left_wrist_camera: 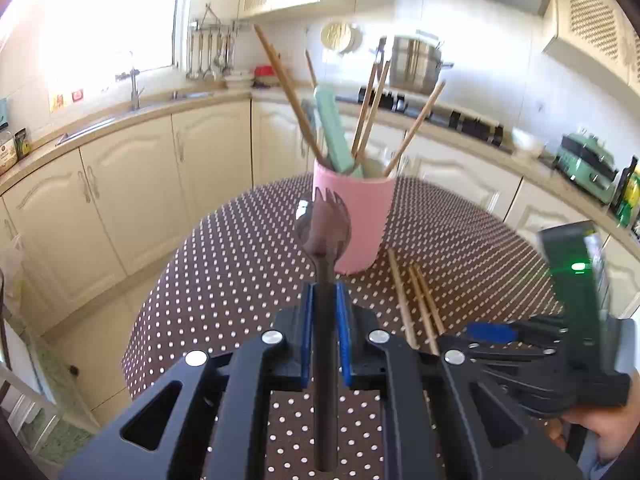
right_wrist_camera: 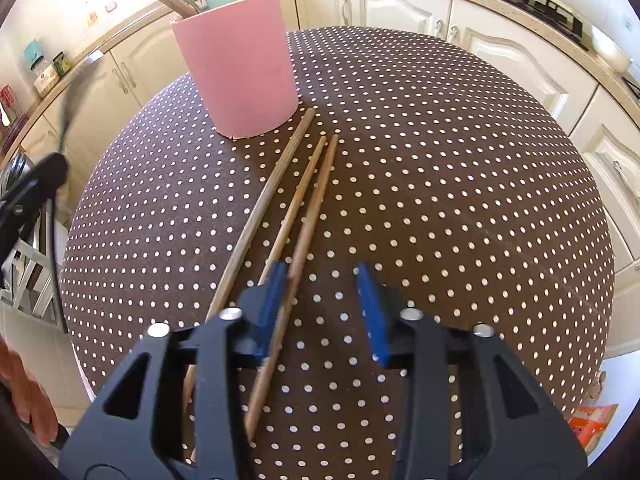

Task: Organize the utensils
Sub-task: 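Lift the black spoon and chopstick upright over the pink cup with both tools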

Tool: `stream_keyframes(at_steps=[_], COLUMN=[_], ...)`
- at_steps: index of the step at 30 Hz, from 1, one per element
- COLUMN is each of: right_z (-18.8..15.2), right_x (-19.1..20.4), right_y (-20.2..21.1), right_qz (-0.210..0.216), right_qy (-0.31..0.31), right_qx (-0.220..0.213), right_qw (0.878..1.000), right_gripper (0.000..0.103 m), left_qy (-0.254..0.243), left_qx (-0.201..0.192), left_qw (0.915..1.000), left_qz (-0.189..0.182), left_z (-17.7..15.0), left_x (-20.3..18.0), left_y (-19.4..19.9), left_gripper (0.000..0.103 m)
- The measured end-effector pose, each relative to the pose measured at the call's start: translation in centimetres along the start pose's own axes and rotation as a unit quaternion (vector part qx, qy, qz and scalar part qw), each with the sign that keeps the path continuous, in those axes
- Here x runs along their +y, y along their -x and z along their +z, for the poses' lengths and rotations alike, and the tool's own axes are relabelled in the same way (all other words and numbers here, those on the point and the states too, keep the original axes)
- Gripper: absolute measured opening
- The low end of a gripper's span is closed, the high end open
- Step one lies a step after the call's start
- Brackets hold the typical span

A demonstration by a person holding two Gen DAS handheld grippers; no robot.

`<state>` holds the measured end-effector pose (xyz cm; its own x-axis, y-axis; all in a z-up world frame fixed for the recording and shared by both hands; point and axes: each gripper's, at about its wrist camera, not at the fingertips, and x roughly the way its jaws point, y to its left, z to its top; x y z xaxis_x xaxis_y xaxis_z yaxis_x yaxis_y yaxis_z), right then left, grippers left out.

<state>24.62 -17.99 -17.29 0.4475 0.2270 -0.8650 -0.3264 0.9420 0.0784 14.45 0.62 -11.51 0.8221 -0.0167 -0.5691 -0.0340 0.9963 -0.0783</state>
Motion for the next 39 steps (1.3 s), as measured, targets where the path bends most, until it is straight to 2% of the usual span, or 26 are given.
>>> stream_keyframes(at_steps=[5,8,12,14,22,30,37,39], right_z=[1.4,2.4,3.0,2.7,0.0,0.8,3.0,3.9], right_x=[0.4,0.1,-1.0,-1.7,-3.1,-4.1,-3.8,-3.9], right_y=[-1.0,-1.4,-1.8,-1.5,1.8,5.7,7.9,8.7], right_qz=[-0.013,-0.017,-0.002,0.009,0.061,0.109,0.152,0.173], right_qy=[0.013,0.017,0.008,-0.001,-0.028,-0.035,-0.036,-0.041], right_qx=[0.015,0.020,0.015,0.004,-0.082,-0.167,-0.240,-0.264], right_qw=[1.000,1.000,1.000,1.000,0.994,0.979,0.958,0.948], right_gripper=[0.026,0.013,0.005,0.005,0.005,0.005,0.005,0.005], left_qy=[0.002,0.005,0.005,0.009,0.004,-0.009,-0.017,-0.019], left_qx=[-0.045,-0.068,-0.102,-0.123,-0.215,-0.250,-0.261,-0.263], left_qw=[0.9990,0.9976,0.9948,0.9924,0.9766,0.9682,0.9653,0.9646], left_qz=[-0.005,-0.008,-0.004,-0.009,0.001,0.004,0.001,0.002], left_z=[0.3,0.4,0.2,0.5,1.8,3.7,5.8,6.3], left_x=[-0.6,-0.9,-1.0,-1.0,-2.3,-4.0,-5.3,-5.6], left_y=[1.7,2.1,3.1,3.7,6.0,6.0,4.7,4.2], left_gripper=[0.011,0.011,0.011,0.011,0.011,0.011,0.011,0.011])
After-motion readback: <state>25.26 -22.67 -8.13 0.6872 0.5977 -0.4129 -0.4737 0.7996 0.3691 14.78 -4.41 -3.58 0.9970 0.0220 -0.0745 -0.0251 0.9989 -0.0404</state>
